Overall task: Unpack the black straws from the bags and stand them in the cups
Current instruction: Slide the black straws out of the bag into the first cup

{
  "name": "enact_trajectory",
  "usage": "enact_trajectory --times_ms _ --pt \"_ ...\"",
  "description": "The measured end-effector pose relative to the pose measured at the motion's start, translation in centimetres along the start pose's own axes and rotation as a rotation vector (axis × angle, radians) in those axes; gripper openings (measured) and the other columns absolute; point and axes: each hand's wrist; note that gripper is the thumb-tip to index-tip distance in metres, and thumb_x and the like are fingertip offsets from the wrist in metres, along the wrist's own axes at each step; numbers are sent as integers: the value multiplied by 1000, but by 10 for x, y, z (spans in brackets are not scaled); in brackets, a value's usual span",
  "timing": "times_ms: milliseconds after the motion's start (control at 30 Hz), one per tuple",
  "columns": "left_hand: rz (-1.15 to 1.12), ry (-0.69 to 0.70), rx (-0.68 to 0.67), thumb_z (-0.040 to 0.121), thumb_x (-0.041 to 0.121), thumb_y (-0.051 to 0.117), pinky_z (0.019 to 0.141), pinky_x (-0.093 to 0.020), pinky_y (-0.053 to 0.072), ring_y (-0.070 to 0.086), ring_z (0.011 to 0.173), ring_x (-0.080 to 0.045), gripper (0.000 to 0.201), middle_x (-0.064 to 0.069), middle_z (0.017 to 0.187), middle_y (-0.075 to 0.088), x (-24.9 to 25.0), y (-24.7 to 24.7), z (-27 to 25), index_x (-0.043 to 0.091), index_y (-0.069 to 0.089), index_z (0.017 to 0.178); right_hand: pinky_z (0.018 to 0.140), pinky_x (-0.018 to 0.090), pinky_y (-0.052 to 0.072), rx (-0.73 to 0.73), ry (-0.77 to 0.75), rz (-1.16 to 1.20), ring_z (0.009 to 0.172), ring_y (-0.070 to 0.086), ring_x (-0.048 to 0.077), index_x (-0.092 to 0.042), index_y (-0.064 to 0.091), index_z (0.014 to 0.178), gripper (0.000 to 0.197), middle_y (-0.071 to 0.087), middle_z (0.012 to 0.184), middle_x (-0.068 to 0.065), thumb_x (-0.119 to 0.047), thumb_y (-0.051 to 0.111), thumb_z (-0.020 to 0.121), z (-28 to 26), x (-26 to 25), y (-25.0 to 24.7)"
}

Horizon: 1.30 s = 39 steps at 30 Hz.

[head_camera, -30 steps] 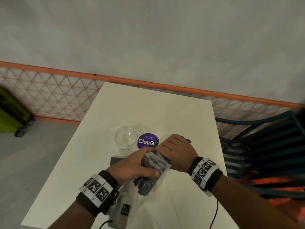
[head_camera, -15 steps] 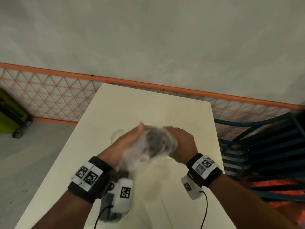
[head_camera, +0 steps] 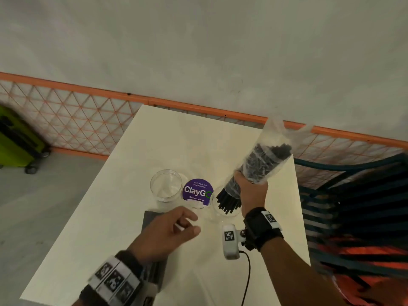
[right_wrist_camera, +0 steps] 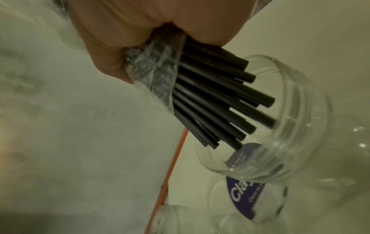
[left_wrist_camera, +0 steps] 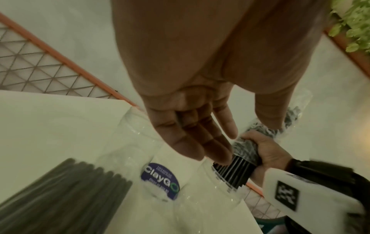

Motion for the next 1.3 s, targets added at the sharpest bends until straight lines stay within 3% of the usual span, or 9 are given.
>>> enact_trajectory --times_ms 233,433,567,733,866,1033,1133,1200,1300 --pt "66 -80 -31 87 49 69 82 -30 58 69 84 -16 22 9 88 71 -30 14 -28 37 63 104 83 33 53 2 -7 -89 91 66 17 -28 59 93 32 67 97 -7 -12 81 77 3 21 -1" --pt "103 -31 -38 91 44 66 72 -14 49 62 75 -9 22 14 92 66 -20 21 -33 33 62 109 94 39 52 -48 17 -227 102 63 21 -33 54 101 39 64 106 -7 -26 83 75 -7 37 -12" --pt "129 -11 -55 92 43 66 71 -11 48 62 74 -9 23 15 93 66 -16 24 -33 32 61 111 95 39 53 -111 34 -243 106 65 21 -26 59 111 64 68 112 -3 -45 88 58 -20 43 -19" --pt "122 -15 -38 91 44 66 68 -9 45 59 71 -6 23 16 91 66 -21 23 -34 32 62 111 101 42 51 -98 -53 -86 112 64 11 -28 59 123 42 67 120 -8 -40 69 84 -19 21 -25" --pt "110 -12 -32 91 45 65 67 -9 44 59 69 -4 22 16 89 66 -26 23 -36 34 61 109 108 35 42 -30 -125 65 126 55 13 -18 54 136 60 60 136 -2 -51 57 86 -14 -16 -24" --pt "92 32 -18 89 47 67 70 -13 47 61 69 -3 20 15 84 67 -33 25 -36 37 62 105 98 20 49 123 -167 131 122 59 17 -17 54 136 67 61 133 0 -63 49 88 -24 -63 -41" --pt "78 49 1 88 48 68 70 -15 48 61 67 -1 19 16 82 66 -35 28 -38 37 64 103 68 -6 40 269 -111 82 134 45 25 -25 37 145 40 46 146 4 -35 31 106 -39 -85 -59" --pt "85 60 -2 89 49 67 70 -14 47 61 69 -1 20 16 82 65 -37 29 -39 37 63 105 74 6 42 279 -33 39 137 41 27 -20 30 150 51 39 153 7 -43 28 105 -44 -78 -82" --pt "85 57 -10 90 47 66 74 -17 50 63 74 -7 20 16 82 64 -41 31 -38 35 63 105 93 33 46 257 82 -179 122 58 28 -19 49 138 82 57 137 8 -77 49 80 -52 -30 -122"
Point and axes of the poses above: each hand's wrist, its own z-axis towards the middle knuckle, its own y-axis out of the palm, x = y × z
